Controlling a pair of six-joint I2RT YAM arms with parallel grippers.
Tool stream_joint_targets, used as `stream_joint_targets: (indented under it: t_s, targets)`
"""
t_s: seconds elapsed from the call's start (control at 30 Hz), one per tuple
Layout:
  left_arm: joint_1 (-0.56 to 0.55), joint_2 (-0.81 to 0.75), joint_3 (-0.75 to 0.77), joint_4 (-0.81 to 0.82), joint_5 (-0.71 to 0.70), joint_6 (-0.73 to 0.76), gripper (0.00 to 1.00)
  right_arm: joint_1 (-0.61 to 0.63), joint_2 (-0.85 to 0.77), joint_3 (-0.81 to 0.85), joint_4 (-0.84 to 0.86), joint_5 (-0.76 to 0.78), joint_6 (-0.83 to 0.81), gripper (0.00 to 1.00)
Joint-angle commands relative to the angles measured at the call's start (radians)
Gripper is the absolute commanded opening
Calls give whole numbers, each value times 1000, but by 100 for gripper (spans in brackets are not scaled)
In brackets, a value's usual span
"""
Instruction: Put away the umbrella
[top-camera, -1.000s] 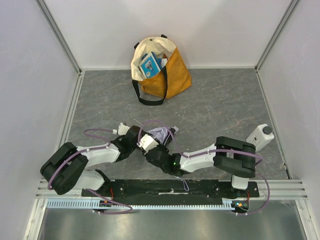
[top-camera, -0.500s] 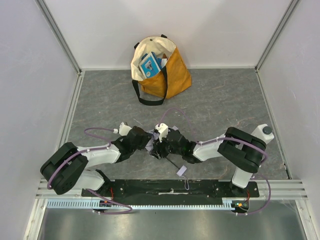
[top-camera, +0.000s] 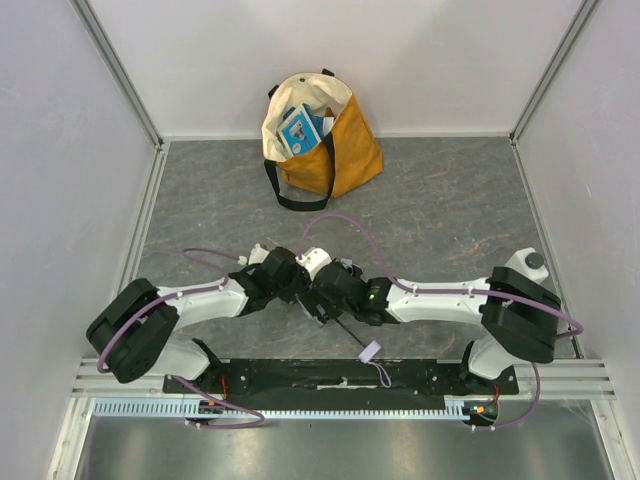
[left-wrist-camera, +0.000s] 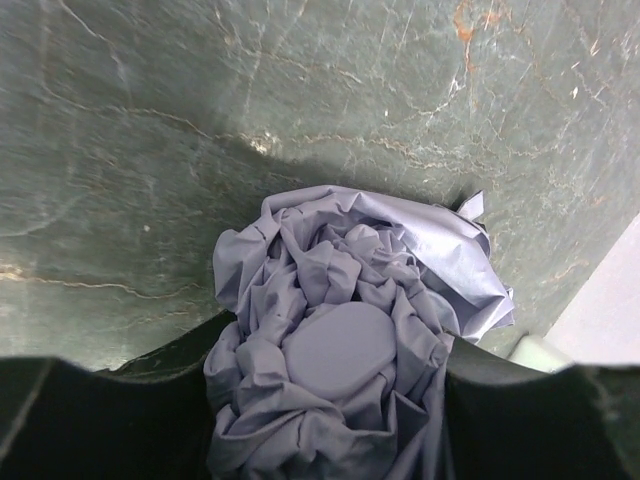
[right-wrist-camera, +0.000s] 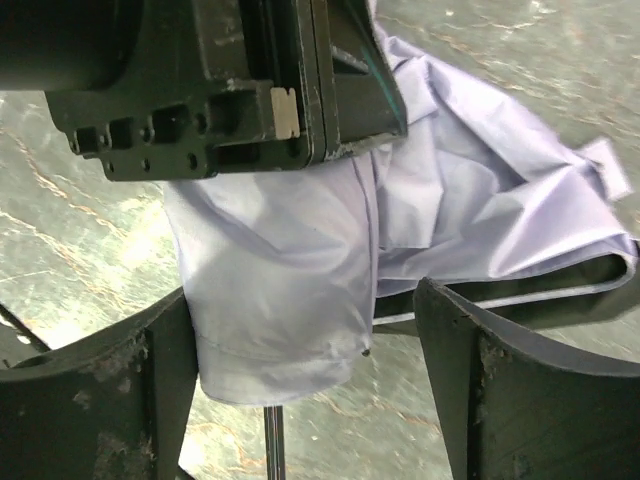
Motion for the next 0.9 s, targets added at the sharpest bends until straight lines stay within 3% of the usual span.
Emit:
stream_joint_targets:
  t_s: [0.0,0.47,0.63,0.77,0.87]
  targets:
    - [-12,64,6,-189,51,-21,2,72,-76,57,-45,220,-117,89]
    - [-12,73,-22,-125,54,-40,2,135,-3,-130,501,221,-240,85]
    - [-12,38,-77,-44,67,-54,2,133,76,-170,582,231,-261,85]
    - [-12,17,-78,-74,62,-64,2,133,145,-172,581,365,-246,81]
    - [-12,27,-69,-97,74,-69,2,133,183,-155,566,453,-241,73]
